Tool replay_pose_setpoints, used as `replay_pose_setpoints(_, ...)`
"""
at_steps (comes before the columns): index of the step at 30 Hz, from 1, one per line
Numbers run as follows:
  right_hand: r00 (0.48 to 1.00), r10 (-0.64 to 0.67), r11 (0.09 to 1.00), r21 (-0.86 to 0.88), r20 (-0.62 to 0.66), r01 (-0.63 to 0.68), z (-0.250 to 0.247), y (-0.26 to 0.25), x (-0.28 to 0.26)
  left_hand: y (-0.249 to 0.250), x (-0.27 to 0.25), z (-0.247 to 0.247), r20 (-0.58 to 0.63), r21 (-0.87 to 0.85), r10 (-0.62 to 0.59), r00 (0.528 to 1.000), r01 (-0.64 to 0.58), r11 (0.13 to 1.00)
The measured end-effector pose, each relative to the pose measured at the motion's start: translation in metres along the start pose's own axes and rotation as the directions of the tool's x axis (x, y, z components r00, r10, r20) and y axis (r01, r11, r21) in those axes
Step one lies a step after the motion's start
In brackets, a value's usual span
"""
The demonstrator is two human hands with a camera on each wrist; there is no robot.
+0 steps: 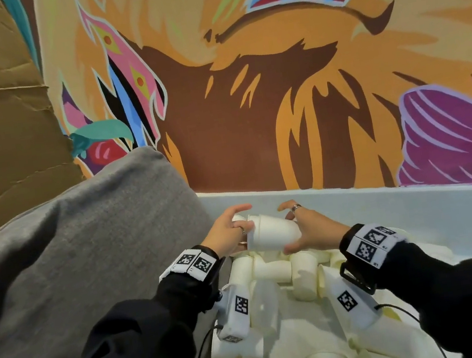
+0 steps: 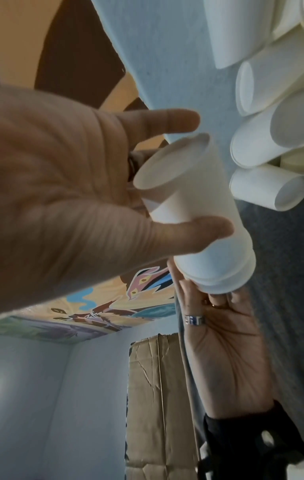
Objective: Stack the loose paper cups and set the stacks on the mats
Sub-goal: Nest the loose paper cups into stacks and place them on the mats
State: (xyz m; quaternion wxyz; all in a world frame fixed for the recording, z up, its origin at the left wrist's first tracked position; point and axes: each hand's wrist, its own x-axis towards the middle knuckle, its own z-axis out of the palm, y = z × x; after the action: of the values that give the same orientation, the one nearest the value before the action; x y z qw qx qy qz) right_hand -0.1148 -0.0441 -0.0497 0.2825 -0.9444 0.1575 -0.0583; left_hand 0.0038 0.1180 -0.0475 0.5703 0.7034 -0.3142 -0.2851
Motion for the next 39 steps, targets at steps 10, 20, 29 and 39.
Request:
replay_pose_setpoints(10,0.983,0.156,0.909,0.376,0.093,-0.180,0.035,-0.010,0.008,0.006,-0.005,-0.030,-0.268,0.172,0.150,0.952,-0.106,0.979)
replay_pose_setpoints(20,0.928,-0.010,0.998,-0.049,0.371,0.030,0.109,-0.033,0.037,0.003,-0.005,-0.057,-0.431,0.161,0.085,0.898,-0.016,0.987)
replay_pose_setpoints(29,0.932,-0.005,0.954,-0.277,0.361,0.113,0.149,-0.041,0.047,0.007,-0.006,-0.050,-0.412,0.146,0.116,0.904,-0.060,0.987)
replay_pose_setpoints(39,0.998,-0.008,0.988,0.152,0.070,-0.003,0.060,-0.016,0.038,0.017,-0.009,-0.043,-0.403,0.132,0.177,0.898,-0.134,0.982)
